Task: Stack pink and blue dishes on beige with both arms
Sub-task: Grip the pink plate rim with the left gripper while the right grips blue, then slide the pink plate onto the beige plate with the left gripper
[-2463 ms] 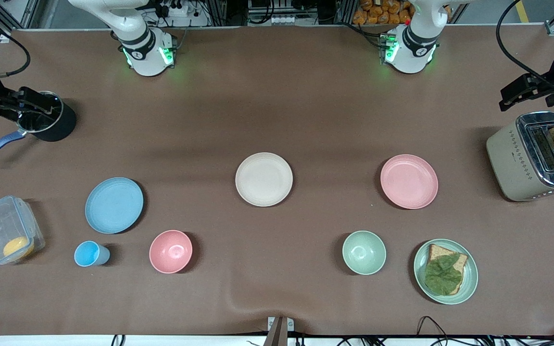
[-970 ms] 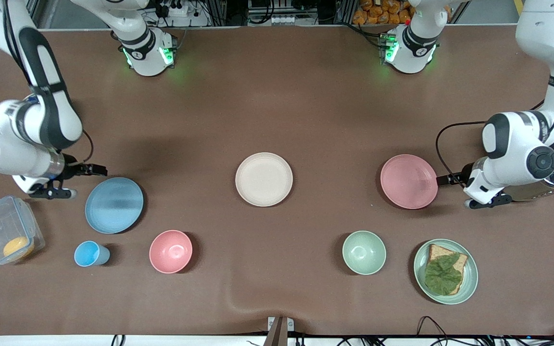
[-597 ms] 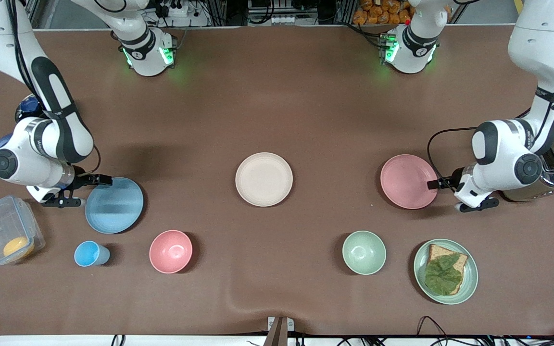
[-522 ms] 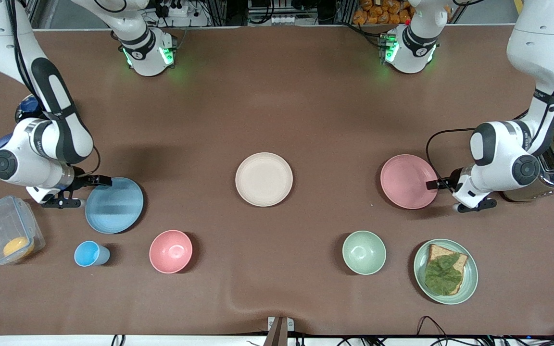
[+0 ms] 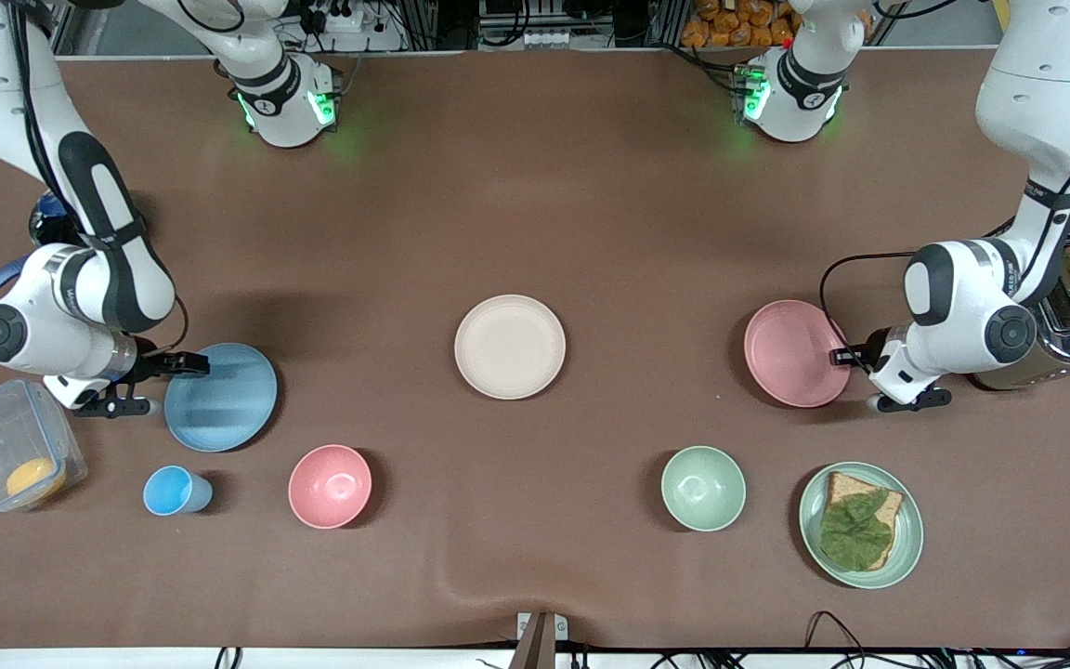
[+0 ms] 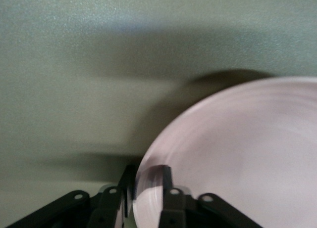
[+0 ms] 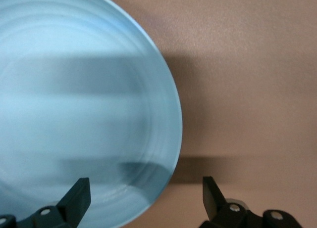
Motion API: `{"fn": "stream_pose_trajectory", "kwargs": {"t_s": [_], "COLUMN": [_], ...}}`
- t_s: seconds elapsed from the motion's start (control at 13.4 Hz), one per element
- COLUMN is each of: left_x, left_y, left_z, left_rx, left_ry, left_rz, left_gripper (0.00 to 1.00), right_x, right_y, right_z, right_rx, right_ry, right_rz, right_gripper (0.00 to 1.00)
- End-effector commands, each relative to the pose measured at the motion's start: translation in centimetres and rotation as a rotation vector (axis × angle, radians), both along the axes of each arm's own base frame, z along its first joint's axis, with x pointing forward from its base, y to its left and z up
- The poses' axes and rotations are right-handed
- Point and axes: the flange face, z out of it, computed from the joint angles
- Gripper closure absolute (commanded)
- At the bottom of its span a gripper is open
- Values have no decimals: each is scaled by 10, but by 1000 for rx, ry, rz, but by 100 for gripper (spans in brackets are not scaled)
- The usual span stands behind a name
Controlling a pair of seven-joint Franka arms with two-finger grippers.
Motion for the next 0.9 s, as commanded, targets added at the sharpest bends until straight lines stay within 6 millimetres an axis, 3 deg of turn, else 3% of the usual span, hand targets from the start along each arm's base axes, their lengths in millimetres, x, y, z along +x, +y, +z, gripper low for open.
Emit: {"fn": "stream_pose_trajectory", "kwargs": {"t_s": [0.0, 0.07, 0.15, 0.22, 0.37, 0.52, 0.82], "left_x": [4, 6, 7, 7, 7, 2, -8], "left_y": [-2, -10, -16, -29, -66, -117, -237], "left_z": [8, 17, 27, 37, 61, 77, 111], "left_rx": [-26, -35, -40, -51, -129, -192, -197], "left_ry": [-21, -30, -35, -32, -35, -16, 22], "left_rz": [-10, -19, -28, -44, -22, 45, 201], "left_gripper": [100, 100, 100, 100, 100, 100, 100], "right_x": [12, 14, 14, 13, 11, 11, 11], "right_y": [-3, -3, -2, -4, -4, -2, 2], "right_z": [-6, -7, -8, -10, -11, -10, 10], "right_rx": [7, 6, 14, 17, 21, 21, 37], "right_ry": [-16, -17, -16, -14, -4, -2, 32], "right_rz": [26, 48, 76, 75, 68, 69, 86], "right_gripper": [0, 23, 84, 100, 100, 100, 100]}}
